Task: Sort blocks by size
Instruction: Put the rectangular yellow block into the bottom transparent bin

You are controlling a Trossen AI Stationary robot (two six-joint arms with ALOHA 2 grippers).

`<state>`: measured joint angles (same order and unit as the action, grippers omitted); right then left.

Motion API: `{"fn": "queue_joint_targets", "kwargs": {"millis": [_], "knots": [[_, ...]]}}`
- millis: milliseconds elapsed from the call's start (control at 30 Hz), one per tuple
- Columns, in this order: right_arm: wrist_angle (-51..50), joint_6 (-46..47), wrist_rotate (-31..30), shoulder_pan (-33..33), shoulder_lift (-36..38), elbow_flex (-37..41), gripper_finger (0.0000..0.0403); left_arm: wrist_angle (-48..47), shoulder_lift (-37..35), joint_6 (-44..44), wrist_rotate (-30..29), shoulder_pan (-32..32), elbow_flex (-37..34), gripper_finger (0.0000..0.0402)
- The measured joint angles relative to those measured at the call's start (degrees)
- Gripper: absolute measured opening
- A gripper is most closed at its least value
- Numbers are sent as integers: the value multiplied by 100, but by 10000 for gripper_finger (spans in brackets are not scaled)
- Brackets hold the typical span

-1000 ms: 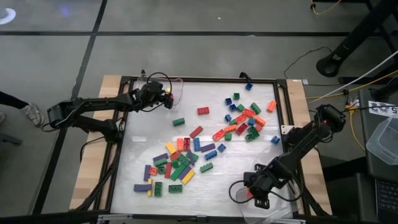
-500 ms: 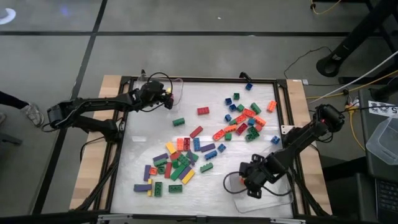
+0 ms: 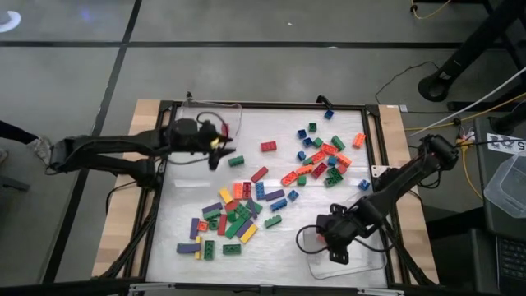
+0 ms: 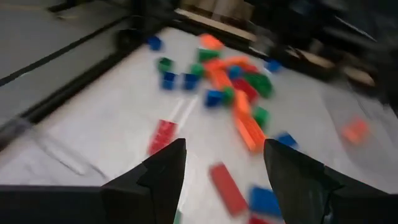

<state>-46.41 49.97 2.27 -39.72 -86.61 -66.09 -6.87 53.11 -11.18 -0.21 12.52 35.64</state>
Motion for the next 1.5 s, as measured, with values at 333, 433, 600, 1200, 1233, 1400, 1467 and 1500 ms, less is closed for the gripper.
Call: {"fn": "queue_joint_targets", "kwargs": {"millis": [333,433,600,1200,1233,1400,1467,1500], "knots": [[-262,-1636,-1511,3,0,-561,259,-1320,-37,481,-9,-1561,-7,205],[-260,-2026,-1923,79,0,-559,259,-1308,168,902,-21,-1891,-7,205],[-128,-2061,-1877,354,0,-559,259,-1307,615,1755,-141,-2206,-7,205],[350,-2366,-1362,723,0,-557,259,-1303,2304,3334,-321,-2261,-9,205],[362,-2368,-1362,723,0,-557,259,-1288,2366,3420,-385,-2261,-9,205],[404,-2368,-1362,723,0,-555,259,-1166,2635,3658,-492,-2261,-9,205],[489,-2368,-1362,723,0,-555,259,-1132,2739,3687,-494,-2258,-9,205],[521,-2368,-1360,723,0,-555,259,-1130,2788,3685,-492,-2254,-9,205]]}}
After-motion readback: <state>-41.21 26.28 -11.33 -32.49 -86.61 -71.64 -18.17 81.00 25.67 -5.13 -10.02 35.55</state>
